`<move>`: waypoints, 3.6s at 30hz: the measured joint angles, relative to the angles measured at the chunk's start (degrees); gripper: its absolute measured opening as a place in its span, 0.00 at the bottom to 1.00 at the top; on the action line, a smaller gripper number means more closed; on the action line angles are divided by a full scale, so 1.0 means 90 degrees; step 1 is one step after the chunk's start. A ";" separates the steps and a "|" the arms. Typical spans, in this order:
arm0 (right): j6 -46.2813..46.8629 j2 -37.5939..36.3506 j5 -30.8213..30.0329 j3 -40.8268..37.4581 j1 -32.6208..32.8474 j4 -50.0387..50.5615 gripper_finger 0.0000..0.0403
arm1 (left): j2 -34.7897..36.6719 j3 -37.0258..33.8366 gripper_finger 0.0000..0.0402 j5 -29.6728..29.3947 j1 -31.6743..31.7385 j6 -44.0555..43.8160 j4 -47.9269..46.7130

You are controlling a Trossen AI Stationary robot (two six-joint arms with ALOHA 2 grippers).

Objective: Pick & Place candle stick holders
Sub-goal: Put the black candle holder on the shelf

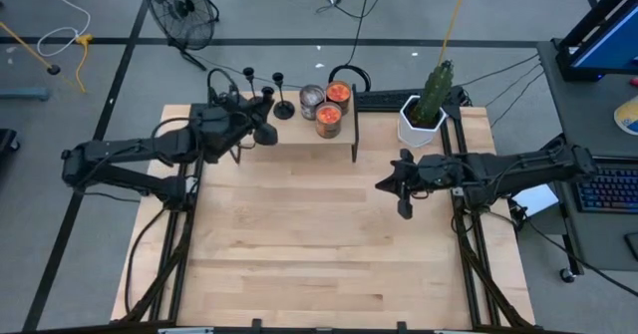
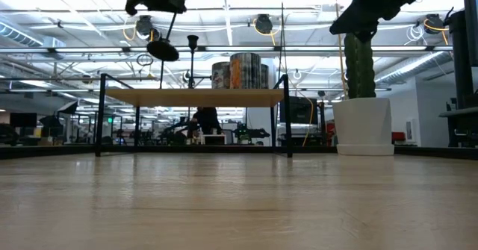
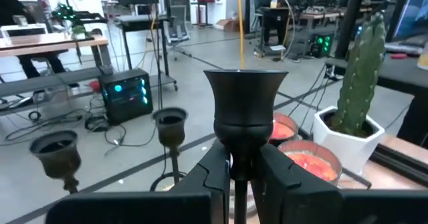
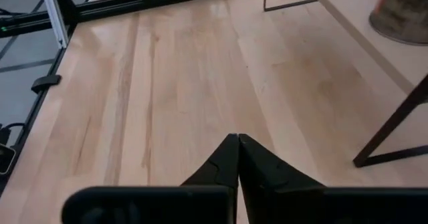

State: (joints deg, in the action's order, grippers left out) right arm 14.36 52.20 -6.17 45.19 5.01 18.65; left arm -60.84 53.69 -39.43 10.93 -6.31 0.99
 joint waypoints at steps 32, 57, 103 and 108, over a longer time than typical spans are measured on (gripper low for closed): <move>0.0118 -0.0063 0.0023 -0.0002 -0.0429 0.0002 0.00 | 0.0248 -0.2931 0.09 0.0857 0.1245 0.0722 0.4786; 0.0354 -0.0063 0.0023 -0.0002 -0.0429 0.0010 0.00 | -0.0482 -0.2924 0.10 0.1328 0.1813 0.0856 0.5171; 0.0495 -0.0061 0.0046 0.0002 -0.0516 0.0007 0.00 | -0.0406 -0.2926 0.50 0.1203 0.1812 0.0830 0.4712; 0.0497 -0.0061 0.0048 0.0002 -0.0514 0.0007 0.00 | -0.0403 -0.2926 0.52 0.1189 0.1721 0.0814 0.4420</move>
State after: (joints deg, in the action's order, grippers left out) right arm 18.83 51.66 -5.74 45.21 0.38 18.72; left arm -64.47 27.35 -28.73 26.41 1.02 40.77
